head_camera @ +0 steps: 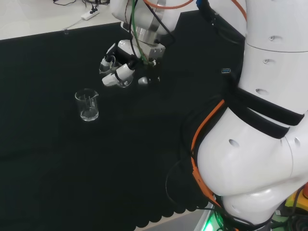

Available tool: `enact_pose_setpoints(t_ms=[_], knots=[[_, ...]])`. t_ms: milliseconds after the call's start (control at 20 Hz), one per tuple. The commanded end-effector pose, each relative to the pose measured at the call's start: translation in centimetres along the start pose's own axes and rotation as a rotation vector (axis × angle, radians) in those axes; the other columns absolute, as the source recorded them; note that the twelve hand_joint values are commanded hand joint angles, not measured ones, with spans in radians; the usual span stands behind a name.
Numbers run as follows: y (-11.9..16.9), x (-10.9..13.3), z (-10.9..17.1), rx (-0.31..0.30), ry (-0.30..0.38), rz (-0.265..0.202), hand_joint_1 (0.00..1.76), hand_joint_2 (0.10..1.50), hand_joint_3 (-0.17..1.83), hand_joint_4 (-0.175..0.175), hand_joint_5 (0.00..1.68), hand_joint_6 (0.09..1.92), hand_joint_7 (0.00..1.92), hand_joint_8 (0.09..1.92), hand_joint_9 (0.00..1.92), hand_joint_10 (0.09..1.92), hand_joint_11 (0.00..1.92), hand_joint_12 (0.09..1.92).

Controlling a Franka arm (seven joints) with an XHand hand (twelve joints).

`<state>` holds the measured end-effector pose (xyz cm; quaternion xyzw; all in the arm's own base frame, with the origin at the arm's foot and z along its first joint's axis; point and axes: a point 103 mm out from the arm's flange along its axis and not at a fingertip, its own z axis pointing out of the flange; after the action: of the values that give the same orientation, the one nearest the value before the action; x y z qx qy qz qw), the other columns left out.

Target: Place the beaker back on the table.

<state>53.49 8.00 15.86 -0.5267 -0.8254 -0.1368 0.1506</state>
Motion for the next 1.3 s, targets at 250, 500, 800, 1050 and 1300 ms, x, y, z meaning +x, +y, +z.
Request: enact_pose_setpoints(t_ms=[250,500,800,1050,1300], knots=[[-1.2,-4.1,1.3,-0.054,0.184,0.018,1.16,0.74,0.42,0.131,1.40,0.35,1.76,0.09,1.68,0.12,1.31,0.73],[-1.5,-5.5,2.2,-0.066,0.272,0.017,1.16,0.74,0.42,0.131,1.39,0.36,1.76,0.09,1.68,0.12,1.31,0.73],[-1.7,-6.0,3.8,-0.059,0.355,0.011,1.15,0.74,0.42,0.130,1.39,0.36,1.75,0.09,1.67,0.11,1.30,0.73],[-2.2,-6.4,4.7,-0.047,0.383,0.002,1.15,0.74,0.42,0.131,1.39,0.37,1.75,0.09,1.67,0.11,1.30,0.74],[-2.4,-6.3,5.4,-0.041,0.402,0.005,1.15,0.74,0.42,0.133,1.39,0.37,1.75,0.09,1.66,0.11,1.30,0.74]])
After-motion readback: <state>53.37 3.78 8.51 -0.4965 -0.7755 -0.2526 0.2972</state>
